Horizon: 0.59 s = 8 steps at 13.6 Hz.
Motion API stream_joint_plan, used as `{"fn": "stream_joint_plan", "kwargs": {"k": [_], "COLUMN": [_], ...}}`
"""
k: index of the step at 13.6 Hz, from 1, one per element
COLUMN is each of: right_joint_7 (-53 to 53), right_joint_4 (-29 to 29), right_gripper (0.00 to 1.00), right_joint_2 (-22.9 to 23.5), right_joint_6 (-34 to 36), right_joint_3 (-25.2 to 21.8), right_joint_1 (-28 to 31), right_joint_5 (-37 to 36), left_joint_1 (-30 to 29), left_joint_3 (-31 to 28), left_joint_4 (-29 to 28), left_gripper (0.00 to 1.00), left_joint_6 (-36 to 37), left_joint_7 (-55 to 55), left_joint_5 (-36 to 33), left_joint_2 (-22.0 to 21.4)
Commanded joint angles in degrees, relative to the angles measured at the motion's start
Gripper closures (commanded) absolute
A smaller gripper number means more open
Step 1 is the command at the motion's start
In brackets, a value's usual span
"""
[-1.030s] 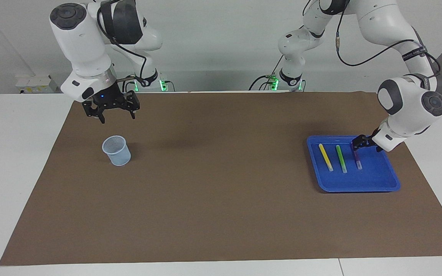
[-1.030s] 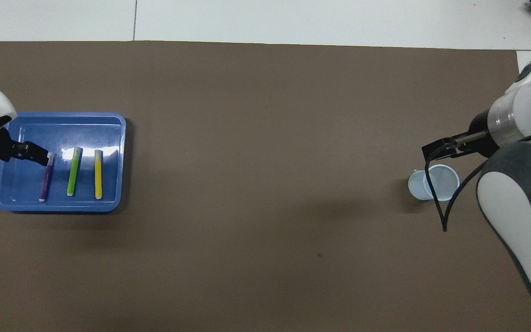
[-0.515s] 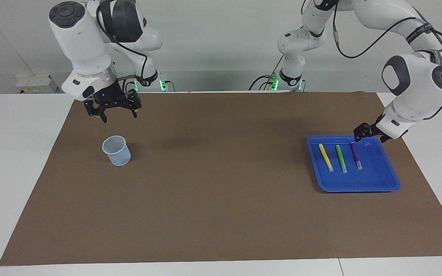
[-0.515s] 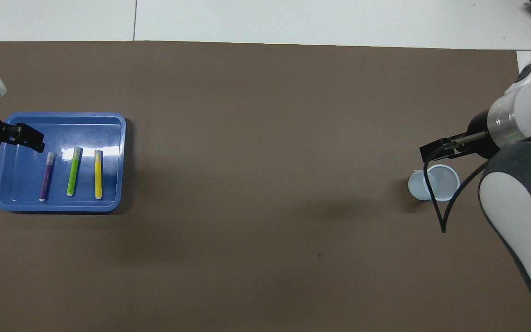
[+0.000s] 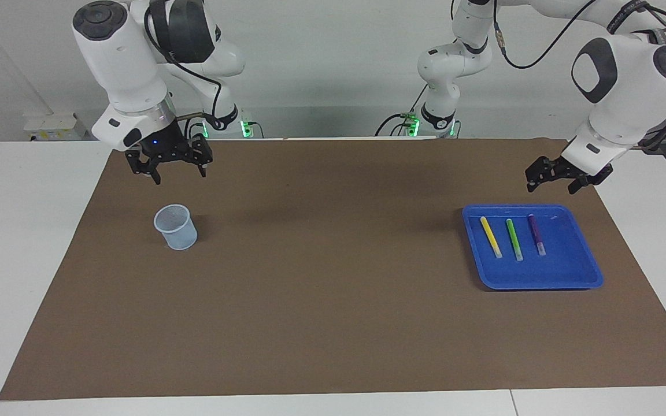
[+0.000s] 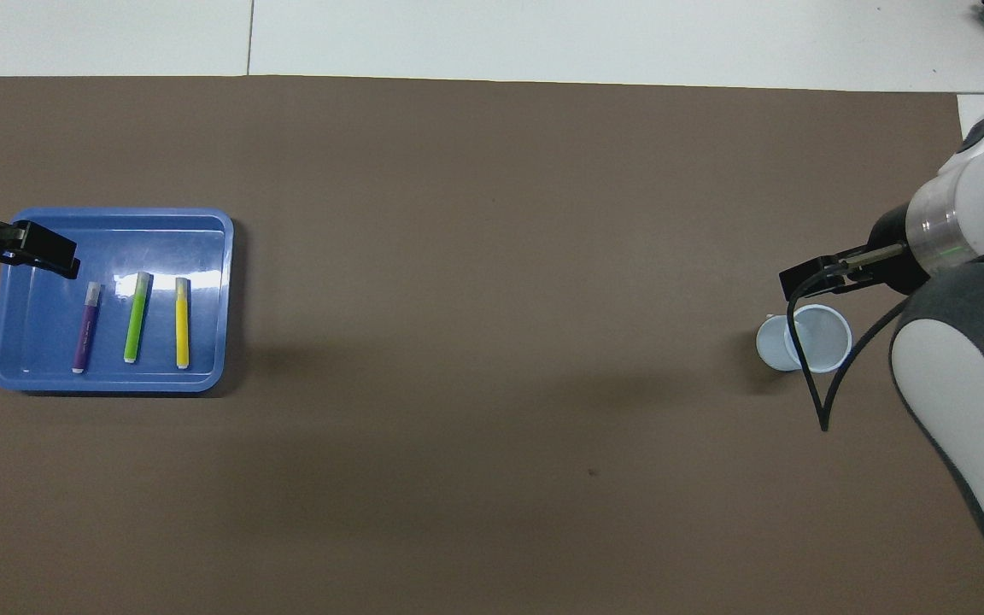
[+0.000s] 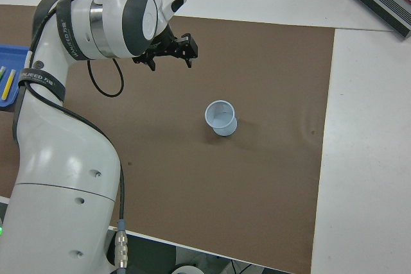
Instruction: Right arm passes pens to left for tray arrangement
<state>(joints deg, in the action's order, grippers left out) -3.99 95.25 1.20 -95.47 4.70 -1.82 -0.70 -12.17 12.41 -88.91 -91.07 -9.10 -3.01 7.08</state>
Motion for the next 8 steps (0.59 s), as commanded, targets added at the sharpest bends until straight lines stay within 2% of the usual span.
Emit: {"fn": "stream_joint_plan", "kwargs": {"k": [1,3,6,8], "right_joint_7": [-1.1,-1.1,-1.1,-1.1], "right_joint_4": [0.6,0.6,0.6,0.6], "right_gripper": [0.00,0.00,0.00,0.00], "right_joint_2": [-1.0,-1.0,-1.0,-1.0], "right_joint_6": [0.0,0.0,0.0,-0.1], "right_joint_3": [0.3,0.2,0.3,0.2], "right_joint_1": [0.9,0.9,0.9,0.9], "right_joint_5": [1.2,1.2,1.2,1.3], "left_joint_1": [4.6,9.3,11.5,13.2], "left_joint_3": [-3.4,-7.7,-8.6,-9.5], "left_joint_4": [-0.2,0.0,-0.3,-1.3], "left_gripper": [0.00,0.00,0.00,0.00], "left_joint_6": [3.7,6.8,10.6,10.3], "left_joint_7": [2.1,3.7,5.0,8.4], "left_joint_5": [0.7,0.7,0.5,0.5], "left_joint_2": [-3.6,-5.4,-7.1,-7.8]}}
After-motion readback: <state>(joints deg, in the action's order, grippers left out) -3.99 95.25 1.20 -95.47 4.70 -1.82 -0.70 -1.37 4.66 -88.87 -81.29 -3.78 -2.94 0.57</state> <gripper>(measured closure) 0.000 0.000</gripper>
